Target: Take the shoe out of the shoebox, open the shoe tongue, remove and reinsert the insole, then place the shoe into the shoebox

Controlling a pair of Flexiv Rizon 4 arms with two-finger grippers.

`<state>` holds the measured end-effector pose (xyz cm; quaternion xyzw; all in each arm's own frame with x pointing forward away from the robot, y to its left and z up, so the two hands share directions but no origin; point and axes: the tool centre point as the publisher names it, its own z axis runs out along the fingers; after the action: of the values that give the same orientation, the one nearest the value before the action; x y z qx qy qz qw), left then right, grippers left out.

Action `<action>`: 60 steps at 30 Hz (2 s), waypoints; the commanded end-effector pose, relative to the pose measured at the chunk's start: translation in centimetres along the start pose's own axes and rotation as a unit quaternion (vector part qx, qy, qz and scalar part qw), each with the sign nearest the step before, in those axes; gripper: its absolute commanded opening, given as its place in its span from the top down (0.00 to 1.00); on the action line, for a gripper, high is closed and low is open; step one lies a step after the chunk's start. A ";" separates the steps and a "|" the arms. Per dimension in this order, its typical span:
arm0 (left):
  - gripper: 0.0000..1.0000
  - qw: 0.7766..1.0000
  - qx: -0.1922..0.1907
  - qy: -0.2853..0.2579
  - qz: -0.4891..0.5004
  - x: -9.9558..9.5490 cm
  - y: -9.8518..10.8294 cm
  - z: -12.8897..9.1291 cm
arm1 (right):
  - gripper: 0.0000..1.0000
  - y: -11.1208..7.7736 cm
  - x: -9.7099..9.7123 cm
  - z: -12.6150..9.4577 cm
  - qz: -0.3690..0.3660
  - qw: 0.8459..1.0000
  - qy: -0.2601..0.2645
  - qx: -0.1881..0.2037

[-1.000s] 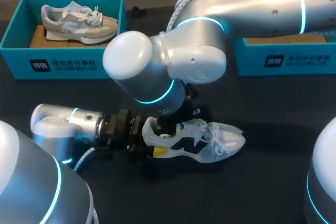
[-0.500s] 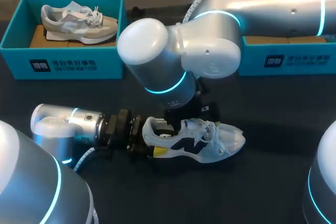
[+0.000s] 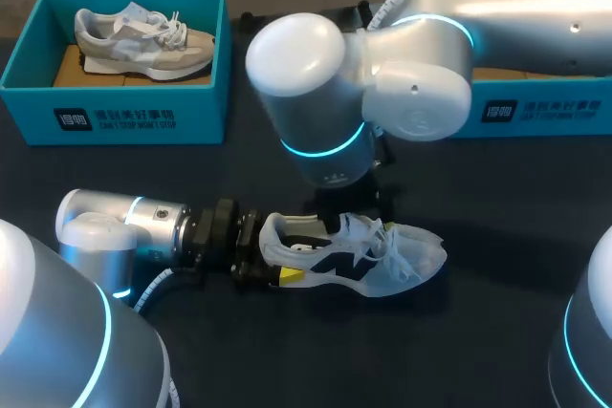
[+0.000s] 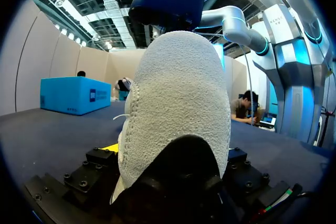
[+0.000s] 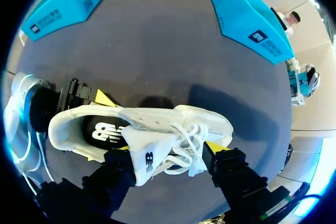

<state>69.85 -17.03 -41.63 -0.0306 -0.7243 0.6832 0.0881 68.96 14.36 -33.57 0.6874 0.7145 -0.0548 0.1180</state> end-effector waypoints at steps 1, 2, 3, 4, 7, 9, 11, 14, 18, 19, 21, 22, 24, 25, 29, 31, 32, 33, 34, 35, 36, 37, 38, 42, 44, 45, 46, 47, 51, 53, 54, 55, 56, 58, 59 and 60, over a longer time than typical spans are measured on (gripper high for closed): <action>1.00 1.000 0.005 -0.001 0.000 -0.2 0.9 -0.2 | 0.38 -0.1 -0.6 -0.1 -0.004 1.000 0.023 0.001; 1.00 1.000 0.005 -0.001 0.000 -0.2 0.9 -0.2 | 0.42 -0.1 -0.6 -0.2 -0.004 1.000 0.024 0.001; 1.00 1.000 0.005 -0.001 0.000 -0.2 0.9 -0.2 | 0.47 -0.1 -0.7 -0.3 -0.008 1.000 0.025 0.003; 1.00 1.000 0.005 -0.001 0.000 -0.2 0.9 -0.2 | 0.50 -0.1 -0.7 -0.3 -0.009 1.000 0.030 0.003; 1.00 1.000 0.005 -0.001 0.000 -0.2 0.9 -0.2 | 0.54 -0.1 -0.9 -0.4 -0.014 0.999 0.042 0.005; 1.00 1.000 0.005 -0.001 0.000 -0.2 0.9 -0.2 | 0.57 -0.1 -1.0 -0.5 -0.016 0.999 0.049 0.004; 1.00 1.000 0.005 -0.001 0.000 -0.2 0.9 -0.2 | 0.60 -0.1 -1.0 -0.6 -0.019 0.998 0.054 0.004; 1.00 1.000 0.005 -0.001 0.000 -0.2 0.9 -0.2 | 0.78 -0.2 -1.1 -0.7 -0.025 0.997 0.069 0.002; 1.00 1.000 0.005 -0.001 0.000 -0.2 0.9 -0.2 | 1.00 -0.2 -1.5 -0.7 -0.033 0.995 0.092 0.005; 1.00 1.000 0.005 -0.001 0.000 -0.2 0.9 -0.2 | 1.00 -0.2 -1.7 -0.7 -0.036 0.994 0.101 0.004; 1.00 1.000 0.005 -0.001 0.000 -0.2 0.9 -0.2 | 1.00 -0.2 -2.0 -0.7 -0.042 0.992 0.118 0.002; 1.00 1.000 0.005 -0.001 0.000 -0.2 0.9 -0.2 | 1.00 -0.2 -2.2 -0.7 -0.043 0.992 0.120 0.004; 1.00 1.000 0.005 -0.001 0.000 -0.2 0.9 -0.2 | 1.00 -0.2 -2.7 -0.6 -0.047 0.990 0.136 0.002; 1.00 1.000 0.005 -0.001 0.000 -0.2 0.9 -0.2 | 1.00 -0.2 -3.1 -0.6 -0.051 0.987 0.149 0.003; 1.00 1.000 0.005 -0.001 0.000 -0.2 0.9 -0.2 | 1.00 -0.2 -4.1 -0.4 -0.051 0.983 0.176 0.001; 1.00 1.000 0.005 -0.001 0.000 -0.2 0.9 -0.2 | 1.00 -0.3 -4.8 -0.1 -0.049 0.980 0.190 0.004; 1.00 1.000 0.005 -0.001 0.000 -0.2 0.9 -0.2 | 1.00 -0.4 -5.0 0.0 -0.048 0.979 0.197 0.006; 1.00 1.000 0.005 -0.001 0.000 -0.2 0.9 -0.2 | 1.00 -0.4 -5.2 0.1 -0.046 0.979 0.197 0.011; 1.00 1.000 0.005 -0.001 0.000 -0.2 0.9 -0.2 | 1.00 -0.5 -5.3 0.2 -0.044 0.978 0.202 0.011; 1.00 1.000 0.005 -0.001 0.000 -0.2 0.9 -0.2 | 1.00 -0.6 -5.5 0.3 -0.045 0.975 0.216 0.010; 1.00 1.000 0.005 -0.001 0.000 -0.2 0.9 -0.2 | 1.00 -0.7 -5.6 0.4 -0.043 0.974 0.221 0.011; 1.00 1.000 0.005 -0.001 0.000 -0.2 0.9 -0.2 | 1.00 -0.7 -5.7 0.5 -0.041 0.974 0.223 0.013; 1.00 1.000 0.005 -0.001 0.000 -0.2 0.9 -0.2 | 1.00 -0.7 -5.8 0.5 -0.041 0.973 0.225 0.014; 1.00 1.000 0.005 -0.001 0.000 -0.2 0.9 -0.2 | 1.00 -1.0 -6.2 1.0 -0.039 0.966 0.254 0.016; 1.00 1.000 0.005 -0.001 0.000 -0.2 0.9 -0.2 | 1.00 -1.1 -6.3 1.2 -0.038 0.963 0.266 0.016; 1.00 1.000 0.005 -0.001 0.000 -0.2 0.9 -0.2 | 1.00 -1.2 -6.5 1.4 -0.038 0.960 0.276 0.015; 1.00 1.000 0.005 -0.001 0.000 -0.2 0.9 -0.2 | 1.00 -1.2 -6.6 1.5 -0.040 0.956 0.289 0.013; 1.00 1.000 0.005 -0.001 0.000 -0.2 0.9 -0.2 | 1.00 -1.3 -6.7 1.6 -0.040 0.955 0.294 0.012; 1.00 1.000 0.005 -0.001 0.000 -0.2 0.9 -0.2 | 1.00 -1.5 -7.2 2.3 -0.046 0.940 0.338 0.000; 1.00 1.000 0.005 -0.001 0.000 -0.2 0.9 -0.2 | 1.00 -1.6 -7.4 2.7 -0.047 0.935 0.351 -0.001; 1.00 1.000 0.005 -0.001 0.000 -0.2 0.9 -0.2 | 1.00 -1.6 -7.4 2.8 -0.046 0.935 0.351 0.001; 1.00 1.000 0.005 -0.001 0.000 -0.2 0.9 -0.2 | 1.00 -1.7 -7.5 3.0 -0.045 0.935 0.352 0.002; 1.00 1.000 0.005 -0.001 0.000 -0.2 0.9 -0.2 | 1.00 -1.8 -7.6 3.2 -0.044 0.930 0.364 0.001; 1.00 1.000 0.005 -0.001 0.000 -0.2 0.9 -0.2 | 1.00 -1.9 -7.6 3.7 -0.047 0.925 0.376 0.000; 1.00 1.000 0.005 -0.001 0.000 -0.2 0.9 -0.2 | 1.00 -1.9 -7.6 3.9 -0.047 0.923 0.382 0.001; 1.00 1.000 0.005 -0.001 0.000 -0.2 0.9 -0.2 | 1.00 -1.9 -7.6 4.2 -0.051 0.917 0.395 -0.001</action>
<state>69.86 -17.03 -41.64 -0.0306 -0.7242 0.6832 0.0880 68.10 6.63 -35.07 0.6444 0.7558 0.1027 -0.0542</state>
